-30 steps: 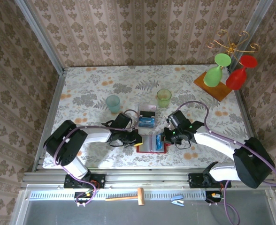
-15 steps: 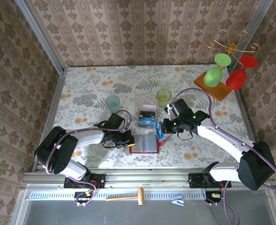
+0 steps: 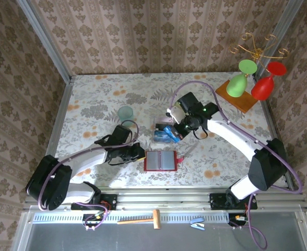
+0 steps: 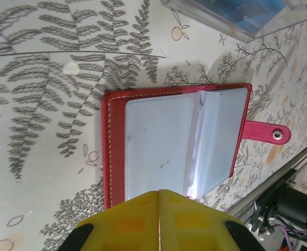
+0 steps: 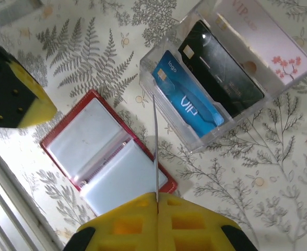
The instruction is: Take the credit cards out of the card holder
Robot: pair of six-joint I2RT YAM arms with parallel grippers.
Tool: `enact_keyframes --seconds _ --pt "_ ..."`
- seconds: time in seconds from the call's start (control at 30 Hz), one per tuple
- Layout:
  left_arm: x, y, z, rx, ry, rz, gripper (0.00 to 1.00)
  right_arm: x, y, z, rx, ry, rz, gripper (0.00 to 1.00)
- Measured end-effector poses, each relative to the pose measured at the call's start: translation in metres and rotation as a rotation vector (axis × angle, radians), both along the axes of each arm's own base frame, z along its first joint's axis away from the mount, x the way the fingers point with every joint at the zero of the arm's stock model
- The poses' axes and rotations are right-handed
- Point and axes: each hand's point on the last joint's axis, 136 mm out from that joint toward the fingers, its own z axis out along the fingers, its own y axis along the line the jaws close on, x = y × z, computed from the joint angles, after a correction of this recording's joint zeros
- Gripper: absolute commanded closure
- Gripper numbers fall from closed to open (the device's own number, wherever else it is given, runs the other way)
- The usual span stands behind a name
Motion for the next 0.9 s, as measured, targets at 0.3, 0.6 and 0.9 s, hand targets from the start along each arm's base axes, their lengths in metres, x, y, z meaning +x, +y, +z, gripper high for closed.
enact_keyframes --seconds 0.3,0.6,0.9 --pt "-0.003 0.028 0.000 0.003 -0.034 0.077 0.90 0.025 0.017 0.003 -0.123 -0.054 0.344 1.00" --pt "-0.014 0.050 -0.004 0.010 -0.050 0.133 0.90 0.044 0.028 -0.015 -0.195 0.007 0.513 1.00" --pt "-0.013 0.059 0.001 0.005 -0.063 0.168 0.90 0.056 0.036 -0.041 -0.227 0.080 0.578 1.00"
